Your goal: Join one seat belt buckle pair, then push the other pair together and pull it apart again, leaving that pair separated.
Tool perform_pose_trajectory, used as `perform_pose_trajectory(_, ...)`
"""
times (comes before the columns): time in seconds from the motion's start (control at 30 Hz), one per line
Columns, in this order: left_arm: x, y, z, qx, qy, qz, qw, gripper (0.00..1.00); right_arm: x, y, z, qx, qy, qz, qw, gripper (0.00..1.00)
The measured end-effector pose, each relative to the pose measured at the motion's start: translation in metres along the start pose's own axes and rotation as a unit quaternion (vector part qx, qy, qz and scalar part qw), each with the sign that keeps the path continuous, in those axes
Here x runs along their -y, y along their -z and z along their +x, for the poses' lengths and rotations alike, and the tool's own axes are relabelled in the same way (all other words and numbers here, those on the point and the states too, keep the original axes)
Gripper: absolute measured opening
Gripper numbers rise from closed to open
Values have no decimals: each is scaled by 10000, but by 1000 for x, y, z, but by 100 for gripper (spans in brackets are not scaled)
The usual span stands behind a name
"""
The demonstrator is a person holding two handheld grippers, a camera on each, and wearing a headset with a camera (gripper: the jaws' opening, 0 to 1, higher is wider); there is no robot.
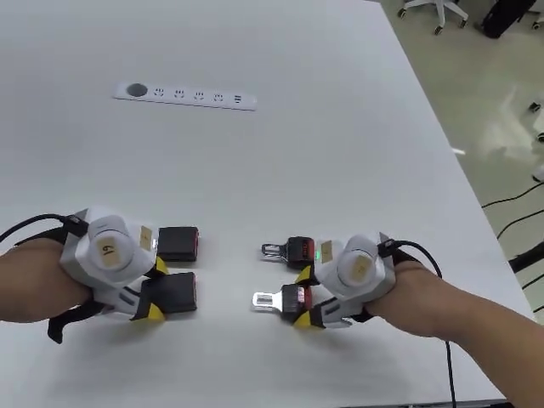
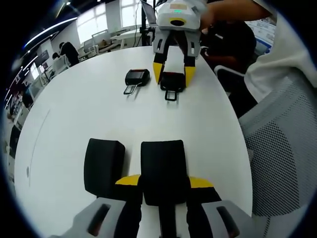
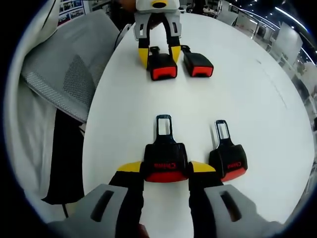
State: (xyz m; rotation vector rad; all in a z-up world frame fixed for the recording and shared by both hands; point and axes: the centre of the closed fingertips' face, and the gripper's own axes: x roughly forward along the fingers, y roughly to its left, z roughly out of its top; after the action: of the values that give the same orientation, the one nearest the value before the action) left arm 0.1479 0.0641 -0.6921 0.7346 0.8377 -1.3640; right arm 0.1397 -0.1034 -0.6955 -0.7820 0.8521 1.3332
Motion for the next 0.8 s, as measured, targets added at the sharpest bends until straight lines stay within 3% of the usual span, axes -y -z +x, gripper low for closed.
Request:
perform_pose_trajectory(0.33,-1,1,1,16,21,17,10000,34,-8,-25,12,155,-56,-105,9998,33)
perform_pose_trajectory(0.8,1,-1,0,-29,93,115,9999,34,-8,-53,28,276,-80,-227,9993,33)
